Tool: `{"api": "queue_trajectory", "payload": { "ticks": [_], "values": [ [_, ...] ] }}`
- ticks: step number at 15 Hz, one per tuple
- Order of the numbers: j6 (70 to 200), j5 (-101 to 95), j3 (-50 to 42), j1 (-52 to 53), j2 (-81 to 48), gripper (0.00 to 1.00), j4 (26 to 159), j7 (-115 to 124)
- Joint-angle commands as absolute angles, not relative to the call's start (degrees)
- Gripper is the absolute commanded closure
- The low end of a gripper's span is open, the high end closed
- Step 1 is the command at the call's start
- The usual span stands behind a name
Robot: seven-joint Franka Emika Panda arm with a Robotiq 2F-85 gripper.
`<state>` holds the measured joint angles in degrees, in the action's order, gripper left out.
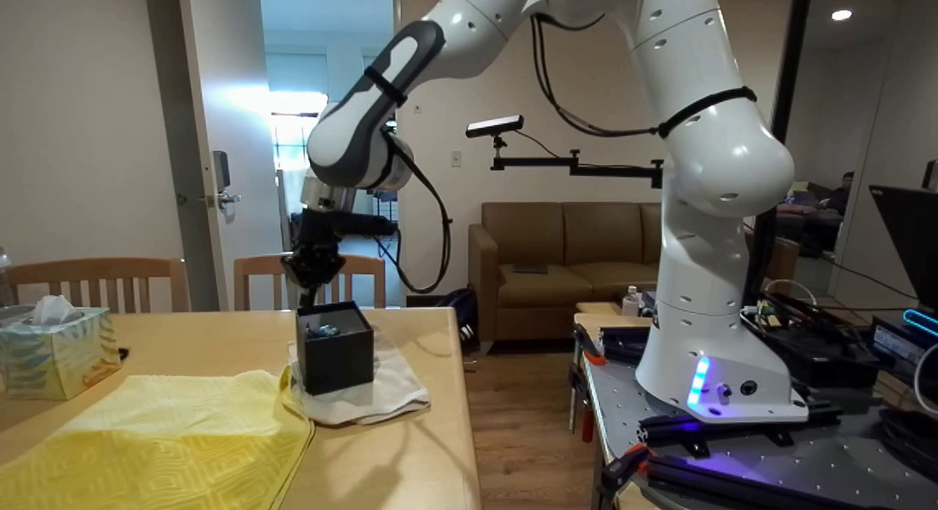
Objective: Pick up the bottle in the black box and place it on the table
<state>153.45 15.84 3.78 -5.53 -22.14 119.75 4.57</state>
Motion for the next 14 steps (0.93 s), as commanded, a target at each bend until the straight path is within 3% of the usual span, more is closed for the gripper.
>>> {"api": "queue_trajectory", "payload": {
  "ticks": [1, 2, 3, 8, 14],
  "values": [
    [152.9, 16.7, 3.6, -5.2, -15.2, 0.99, 123.9, 3.0],
    [152.7, 16.9, 3.5, -5.1, -14.1, 0.9, 124.3, 3.3],
    [151.3, 16.7, 3.3, -4.9, -13.4, 0.73, 124.3, 3.4],
    [138.6, 15.0, 1.0, -4.2, -12.7, 0.43, 124.2, 6.6],
    [134.6, 14.7, -0.6, -3.7, -13.8, 0.03, 125.3, 7.4]
  ]
}}
